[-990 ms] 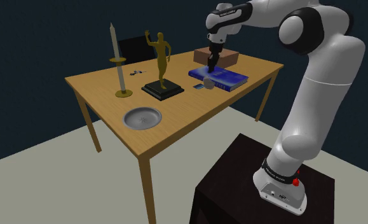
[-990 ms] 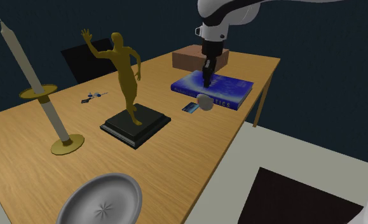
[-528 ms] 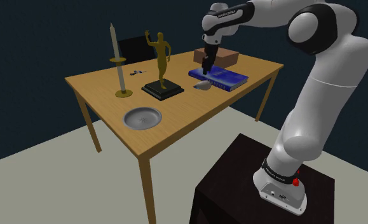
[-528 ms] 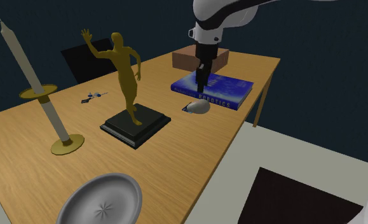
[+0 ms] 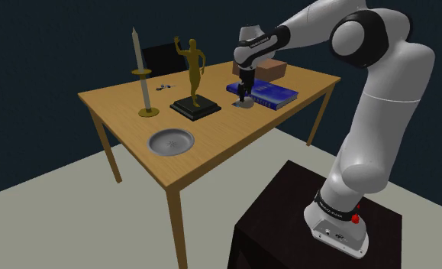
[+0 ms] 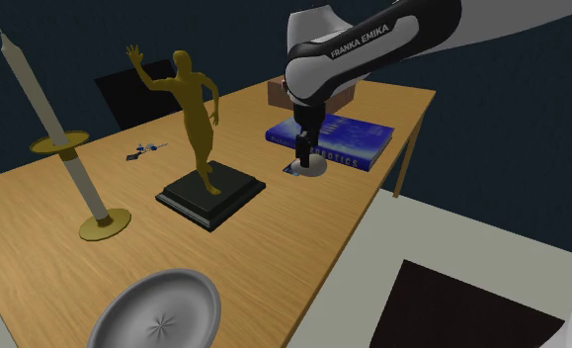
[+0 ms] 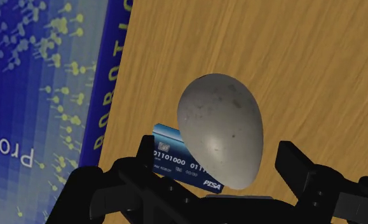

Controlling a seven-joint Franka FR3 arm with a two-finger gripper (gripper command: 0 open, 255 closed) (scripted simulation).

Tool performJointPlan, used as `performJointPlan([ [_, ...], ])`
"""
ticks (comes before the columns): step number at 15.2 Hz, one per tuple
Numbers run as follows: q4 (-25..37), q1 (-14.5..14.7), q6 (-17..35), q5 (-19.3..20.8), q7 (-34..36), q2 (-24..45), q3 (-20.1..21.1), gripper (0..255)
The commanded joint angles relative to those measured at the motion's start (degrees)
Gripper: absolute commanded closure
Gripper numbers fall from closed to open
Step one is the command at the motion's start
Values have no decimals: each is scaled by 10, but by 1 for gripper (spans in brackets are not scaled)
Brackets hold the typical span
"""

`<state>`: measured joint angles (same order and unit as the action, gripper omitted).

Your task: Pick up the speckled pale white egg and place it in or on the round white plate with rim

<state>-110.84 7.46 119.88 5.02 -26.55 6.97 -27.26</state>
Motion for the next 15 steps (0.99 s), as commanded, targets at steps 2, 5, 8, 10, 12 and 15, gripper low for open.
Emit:
performJointPlan([
  [2,-11,-2,22,-3,-1,11,0,0],
  [5,-17,-3,33,-6,-3,16,0,0],
  [8,-17,-3,33,-6,-3,16,0,0],
  [10,-17,-3,33,-6,-3,16,0,0],
  [12,-17,-3,33,-6,-3,16,0,0],
  [15,-17,-3,33,-6,-3,16,0,255],
])
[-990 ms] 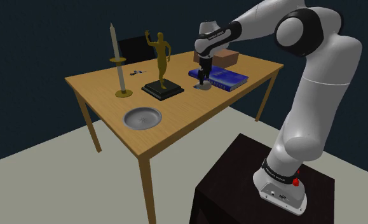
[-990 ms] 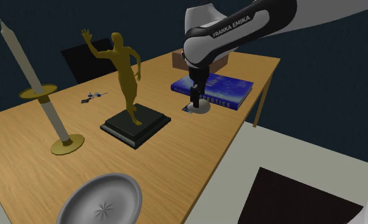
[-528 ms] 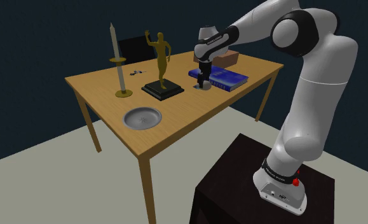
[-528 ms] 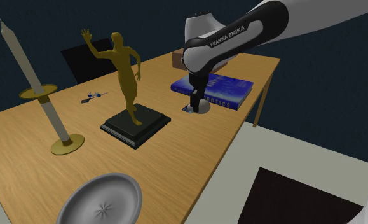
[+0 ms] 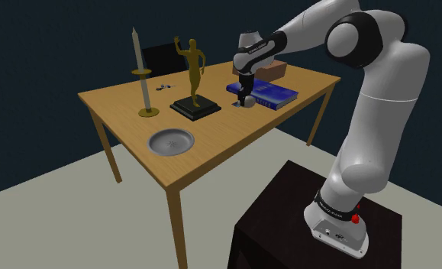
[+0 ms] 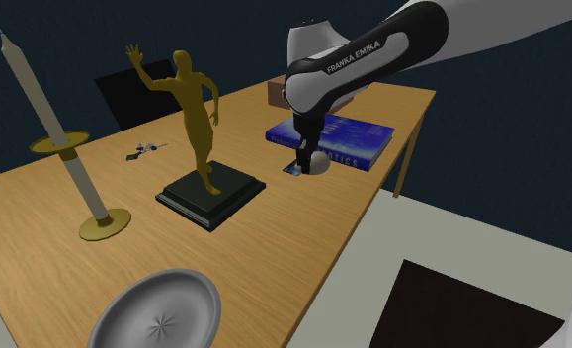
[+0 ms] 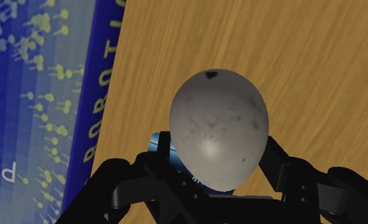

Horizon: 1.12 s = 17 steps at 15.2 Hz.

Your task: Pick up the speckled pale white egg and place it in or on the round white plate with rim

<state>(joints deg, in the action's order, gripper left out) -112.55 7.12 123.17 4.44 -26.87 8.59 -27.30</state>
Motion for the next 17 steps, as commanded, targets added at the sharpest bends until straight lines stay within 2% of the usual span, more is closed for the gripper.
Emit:
performJointPlan([
  [1,0,0,0,0,0,0,0,255],
  [7,0,0,0,0,0,0,0,255],
  [17,49,4,-72,10,0,-26,-1,255],
])
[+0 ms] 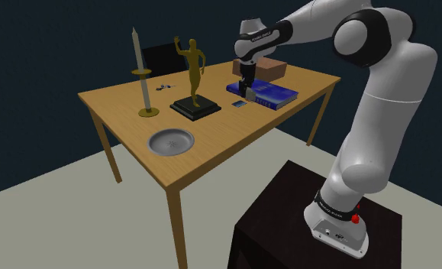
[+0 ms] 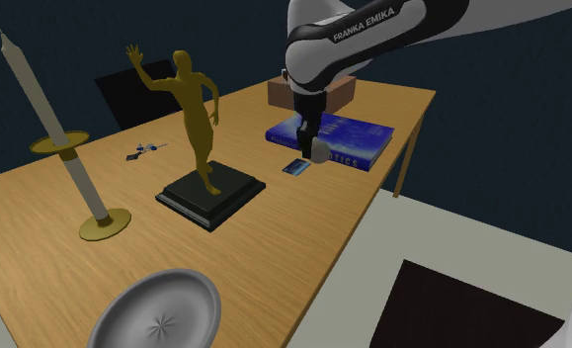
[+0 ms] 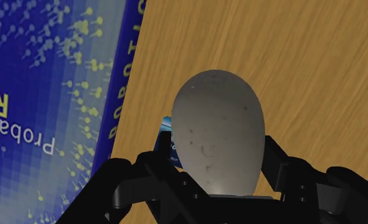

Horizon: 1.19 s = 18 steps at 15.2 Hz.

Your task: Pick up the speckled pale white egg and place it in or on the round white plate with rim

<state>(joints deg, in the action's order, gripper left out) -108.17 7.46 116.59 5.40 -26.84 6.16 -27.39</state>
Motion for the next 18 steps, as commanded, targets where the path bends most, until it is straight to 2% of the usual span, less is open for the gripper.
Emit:
performJointPlan([
  [1,11,1,-14,1,0,-3,0,255],
  [7,47,2,-58,4,-3,-12,0,255],
  [18,3,83,-78,32,158,-60,72,255],
])
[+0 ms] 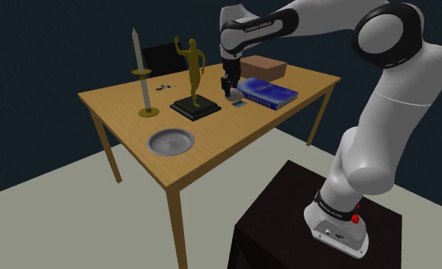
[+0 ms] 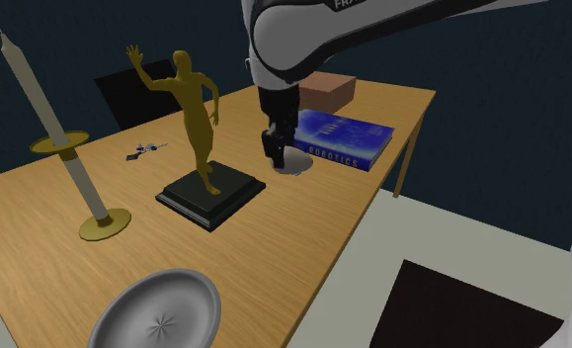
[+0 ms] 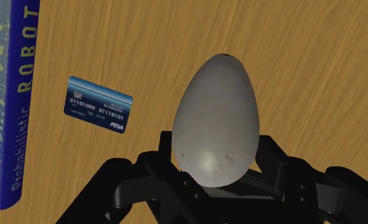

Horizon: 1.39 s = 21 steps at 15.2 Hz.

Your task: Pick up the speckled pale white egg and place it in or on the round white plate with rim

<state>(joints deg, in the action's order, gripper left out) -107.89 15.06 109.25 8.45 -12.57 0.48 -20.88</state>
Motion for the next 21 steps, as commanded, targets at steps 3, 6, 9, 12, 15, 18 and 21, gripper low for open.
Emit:
performJointPlan([
  [3,2,28,-12,1,55,-3,27,255],
  [6,10,47,-21,0,93,2,47,255],
  [9,23,67,-31,-4,130,12,66,255],
  [12,43,87,-41,-7,166,27,85,255],
  [15,70,106,-53,-12,200,46,102,255],
  [18,103,124,-67,-16,233,70,118,255],
  [21,143,143,-83,-20,264,99,133,255],
])
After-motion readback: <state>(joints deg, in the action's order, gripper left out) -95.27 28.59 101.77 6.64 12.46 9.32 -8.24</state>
